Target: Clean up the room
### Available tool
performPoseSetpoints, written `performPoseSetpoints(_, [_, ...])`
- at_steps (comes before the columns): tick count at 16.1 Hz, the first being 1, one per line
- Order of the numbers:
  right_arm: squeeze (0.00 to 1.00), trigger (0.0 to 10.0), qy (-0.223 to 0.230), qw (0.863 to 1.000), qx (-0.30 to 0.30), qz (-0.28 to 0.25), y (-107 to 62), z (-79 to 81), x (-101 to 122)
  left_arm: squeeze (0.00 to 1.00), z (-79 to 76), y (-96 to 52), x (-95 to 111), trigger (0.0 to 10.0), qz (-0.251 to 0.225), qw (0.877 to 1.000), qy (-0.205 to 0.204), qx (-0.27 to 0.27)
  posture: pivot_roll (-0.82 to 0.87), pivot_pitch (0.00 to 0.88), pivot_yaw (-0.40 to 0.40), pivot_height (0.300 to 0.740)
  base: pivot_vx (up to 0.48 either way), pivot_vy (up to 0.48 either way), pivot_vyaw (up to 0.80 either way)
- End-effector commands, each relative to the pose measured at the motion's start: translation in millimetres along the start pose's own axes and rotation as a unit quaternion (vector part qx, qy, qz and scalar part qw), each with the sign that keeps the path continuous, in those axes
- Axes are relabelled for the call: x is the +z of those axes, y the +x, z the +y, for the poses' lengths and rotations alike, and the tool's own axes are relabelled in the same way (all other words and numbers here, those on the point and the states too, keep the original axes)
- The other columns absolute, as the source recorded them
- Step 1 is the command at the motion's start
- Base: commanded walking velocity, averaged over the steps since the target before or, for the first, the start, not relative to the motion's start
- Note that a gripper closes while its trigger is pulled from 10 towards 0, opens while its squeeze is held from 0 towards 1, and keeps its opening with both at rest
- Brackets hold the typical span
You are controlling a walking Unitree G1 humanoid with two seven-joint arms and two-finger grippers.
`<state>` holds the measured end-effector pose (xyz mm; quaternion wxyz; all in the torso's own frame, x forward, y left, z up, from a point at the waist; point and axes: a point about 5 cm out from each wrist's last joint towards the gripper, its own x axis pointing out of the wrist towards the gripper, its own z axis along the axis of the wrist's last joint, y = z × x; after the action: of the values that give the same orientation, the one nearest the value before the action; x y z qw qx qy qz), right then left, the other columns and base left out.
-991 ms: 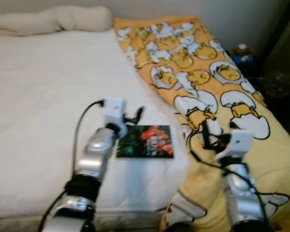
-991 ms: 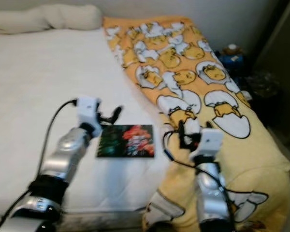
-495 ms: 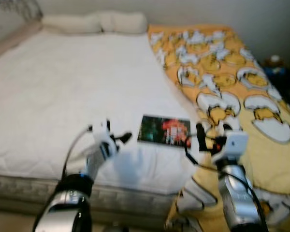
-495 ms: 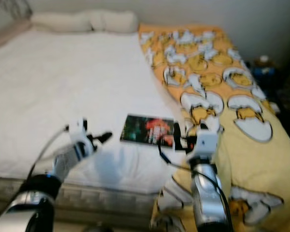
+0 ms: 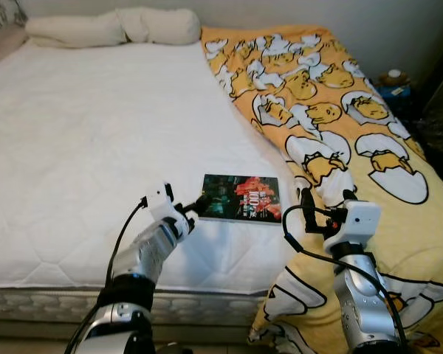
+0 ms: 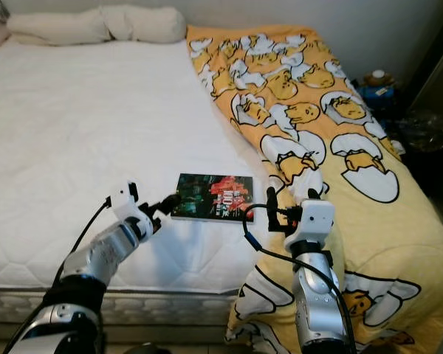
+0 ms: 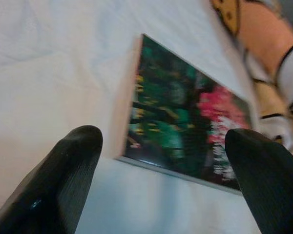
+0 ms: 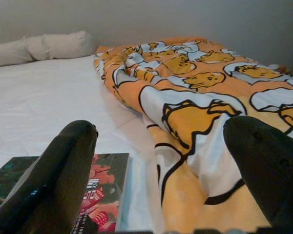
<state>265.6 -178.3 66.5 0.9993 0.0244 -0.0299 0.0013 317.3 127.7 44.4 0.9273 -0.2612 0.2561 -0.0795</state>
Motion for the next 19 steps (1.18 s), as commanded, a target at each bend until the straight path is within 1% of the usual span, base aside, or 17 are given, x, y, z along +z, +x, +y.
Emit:
performPoseSetpoints(1, [0.16,10.0,-0.003,1.0,0.003,-0.006,-0.7,2.1,3.5,0.0,-0.6,-1.2,7.5,10.0,-0.021,0.999,0.036,0.0,-0.1,0.0,0.036,0.736,0.0,0.0,0.0])
performPoseSetpoints(2, [0.16,10.0,-0.002,1.0,0.003,-0.006,-0.9,2.2,3.3,0.0,-1.9,-0.6,10.7,10.0,-0.024,0.999,0.036,-0.003,-0.1,0.0,0.036,0.736,0.0,0.0,0.0])
performPoseSetpoints(3, [0.16,10.0,-0.002,1.0,0.004,-0.006,-1.4,3.4,3.4,0.0,-0.8,-0.7,10.4,10.0,-0.013,0.999,0.037,-0.001,-0.1,0.0,0.039,0.736,0.0,0.0,0.0])
performPoseSetpoints(4, [0.16,10.0,-0.002,1.0,0.004,-0.007,-1.6,3.7,3.5,0.0,0.5,-1.1,7.5,10.0,-0.003,1.0,0.026,0.001,-0.1,0.0,0.041,0.736,0.0,0.0,0.0])
performPoseSetpoints(6, [0.16,10.0,-0.002,1.0,0.003,-0.006,-2.1,3.9,3.6,0.0,7.1,-0.7,-5.2,10.0,0.031,0.998,-0.045,0.015,-0.11,0.0,0.044,0.736,0.0,0.0,0.0])
performPoseSetpoints(9, [0.16,10.0,-0.002,1.0,0.001,-0.006,-3.8,3.7,4.0,0.0,10.0,-0.1,-15.7,10.0,0.044,0.995,-0.089,0.024,-0.11,0.0,0.044,0.736,0.0,0.0,0.0])
performPoseSetpoints(10, [0.16,10.0,-0.003,1.0,-0.001,-0.007,-4.6,1.9,5.0,0.0,6.7,0.8,-17.7,10.0,0.04,0.994,-0.098,0.018,-0.12,0.0,0.044,0.736,0.0,0.0,0.0])
performPoseSetpoints(12, [0.16,10.0,-0.003,1.0,-0.002,-0.009,-6.2,0.7,6.0,0.0,0.2,2.2,-19.1,10.0,0.037,0.994,-0.104,0.005,-0.13,0.0,0.043,0.736,0.0,0.0,0.0])
performPoseSetpoints(14, [0.16,10.0,-0.008,1.0,-0.004,-0.007,-14.4,-4.0,4.5,0.0,-4.8,5.7,-21.2,10.0,0.023,0.994,-0.109,-0.004,-0.14,0.0,0.042,0.736,0.0,0.0,0.0])
performPoseSetpoints(16, [0.16,10.0,-0.011,1.0,-0.006,0.003,-23.3,-7.9,0.9,0.0,-6.1,8.7,-24.2,10.0,0.011,0.994,-0.105,-0.003,-0.15,0.0,0.039,0.736,0.0,0.0,0.0])
performPoseSetpoints(19, [0.16,10.0,0.001,1.0,0.014,0.015,-26.9,-4.8,-0.5,0.0,-6.0,11.1,-32.5,10.0,0.011,0.995,-0.102,0.007,-0.16,0.005,0.036,0.736,0.0,0.0,0.0])
